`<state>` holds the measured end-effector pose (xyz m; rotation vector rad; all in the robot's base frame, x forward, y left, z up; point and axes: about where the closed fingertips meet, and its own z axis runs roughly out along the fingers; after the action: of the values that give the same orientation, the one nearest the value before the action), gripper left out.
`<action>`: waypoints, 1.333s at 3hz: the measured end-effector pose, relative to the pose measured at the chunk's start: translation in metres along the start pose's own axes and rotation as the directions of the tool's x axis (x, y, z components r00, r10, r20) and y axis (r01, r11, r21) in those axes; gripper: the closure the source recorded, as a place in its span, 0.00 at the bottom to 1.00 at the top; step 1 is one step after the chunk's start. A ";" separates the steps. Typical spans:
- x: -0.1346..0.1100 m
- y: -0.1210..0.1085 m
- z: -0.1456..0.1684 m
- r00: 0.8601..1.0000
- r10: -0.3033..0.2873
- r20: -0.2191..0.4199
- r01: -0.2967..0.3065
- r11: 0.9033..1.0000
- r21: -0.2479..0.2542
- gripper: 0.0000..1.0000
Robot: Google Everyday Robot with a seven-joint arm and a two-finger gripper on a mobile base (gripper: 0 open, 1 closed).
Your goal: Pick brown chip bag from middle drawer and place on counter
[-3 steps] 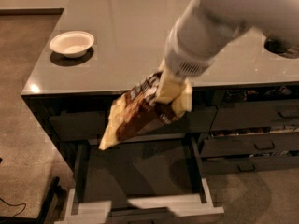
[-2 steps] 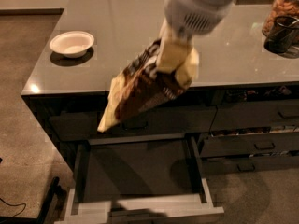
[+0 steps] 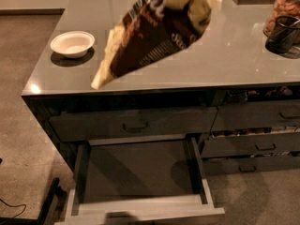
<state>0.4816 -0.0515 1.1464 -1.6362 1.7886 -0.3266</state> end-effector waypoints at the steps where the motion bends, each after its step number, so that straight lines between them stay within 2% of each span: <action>1: 0.024 -0.010 -0.007 1.000 -0.009 0.021 0.008 0.999 0.044 1.00; 2: 0.022 -0.012 -0.023 0.998 -0.010 0.060 0.004 0.996 0.092 1.00; 4: 0.018 -0.011 -0.030 0.998 -0.017 0.063 0.011 0.995 0.103 1.00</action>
Offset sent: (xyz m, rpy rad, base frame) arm 0.0038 -0.0220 0.0062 0.0081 -0.0440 0.0032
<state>0.4717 -0.0780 1.1693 -1.5703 1.6859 -0.3631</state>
